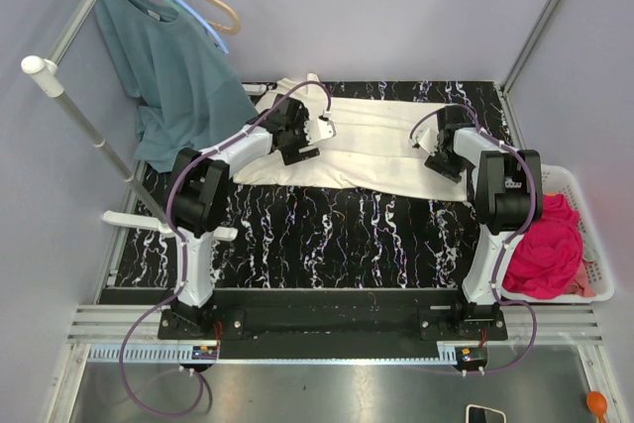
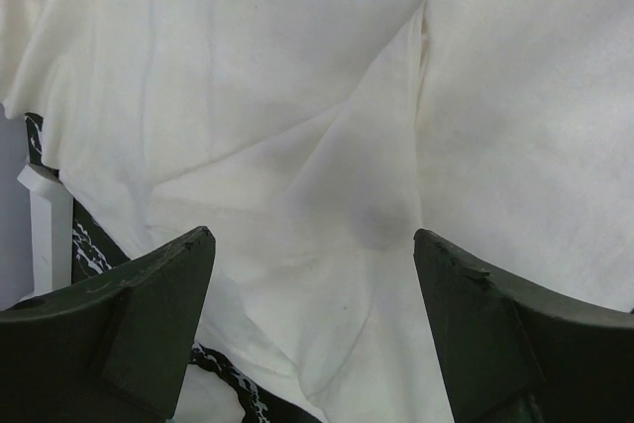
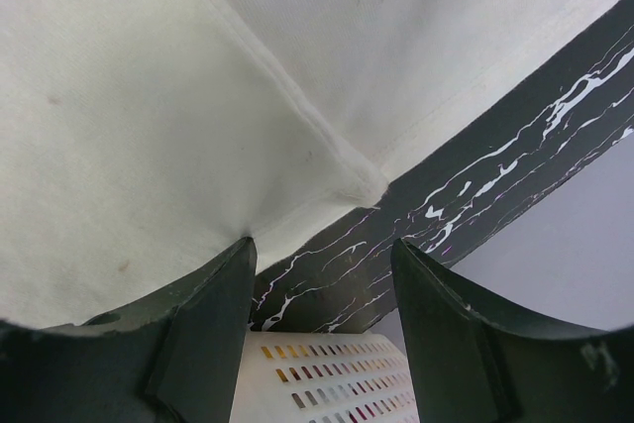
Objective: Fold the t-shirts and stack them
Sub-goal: Fold the tshirt
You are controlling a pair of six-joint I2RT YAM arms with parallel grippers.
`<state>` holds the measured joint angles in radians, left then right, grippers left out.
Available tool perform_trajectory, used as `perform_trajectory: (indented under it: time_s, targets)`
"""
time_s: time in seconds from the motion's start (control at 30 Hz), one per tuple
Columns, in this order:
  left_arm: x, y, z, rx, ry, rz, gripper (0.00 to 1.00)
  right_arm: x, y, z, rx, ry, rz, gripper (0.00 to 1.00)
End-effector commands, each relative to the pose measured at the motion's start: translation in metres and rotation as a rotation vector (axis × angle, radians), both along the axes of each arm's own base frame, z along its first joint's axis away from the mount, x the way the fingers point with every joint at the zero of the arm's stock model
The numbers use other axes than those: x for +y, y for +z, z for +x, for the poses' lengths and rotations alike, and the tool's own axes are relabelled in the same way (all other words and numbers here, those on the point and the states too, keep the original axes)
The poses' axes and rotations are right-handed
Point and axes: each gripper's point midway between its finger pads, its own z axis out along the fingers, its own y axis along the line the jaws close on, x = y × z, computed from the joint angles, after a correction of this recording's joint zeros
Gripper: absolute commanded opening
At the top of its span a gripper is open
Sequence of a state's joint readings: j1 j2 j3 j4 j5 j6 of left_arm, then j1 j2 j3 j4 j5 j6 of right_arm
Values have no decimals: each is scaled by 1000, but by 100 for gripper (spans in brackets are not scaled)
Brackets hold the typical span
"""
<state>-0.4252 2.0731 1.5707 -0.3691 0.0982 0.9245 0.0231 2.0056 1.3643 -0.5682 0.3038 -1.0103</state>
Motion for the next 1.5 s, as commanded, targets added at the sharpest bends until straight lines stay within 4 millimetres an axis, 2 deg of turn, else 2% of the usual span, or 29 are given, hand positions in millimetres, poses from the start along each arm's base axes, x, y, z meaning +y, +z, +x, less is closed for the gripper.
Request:
perform_trajectory:
  time_s: [0.0,0.43,0.6,0.83,1.07,1.17,1.2,1.23,1.47]
  targets:
    - [-9,9,7,-26,-24,-23,86,-5,7,-8,27,22,-18,67]
    - [-6,-11,6,0,-26,12,79,-7,6,-11,32,21,-23,67]
    - [-6,-16,5,10,-23,14,72,-6,5,-11,31,20,-21,67]
    - [-7,-24,7,18,-27,25,53,-7,4,-14,36,21,-23,67]
    - [-9,-19,10,5,-26,23,33,-7,5,-14,38,25,-27,67]
    - [-11,-18,12,-4,-28,27,20,-7,4,-15,42,22,-27,67]
    - [-13,-16,12,-6,-28,25,9,-7,4,-15,40,22,-26,67]
    - [-12,-16,13,-6,-27,26,2,-7,4,-16,40,21,-26,67]
    - [-18,6,33,-94,10,2,0,-7,5,-15,37,21,-29,67]
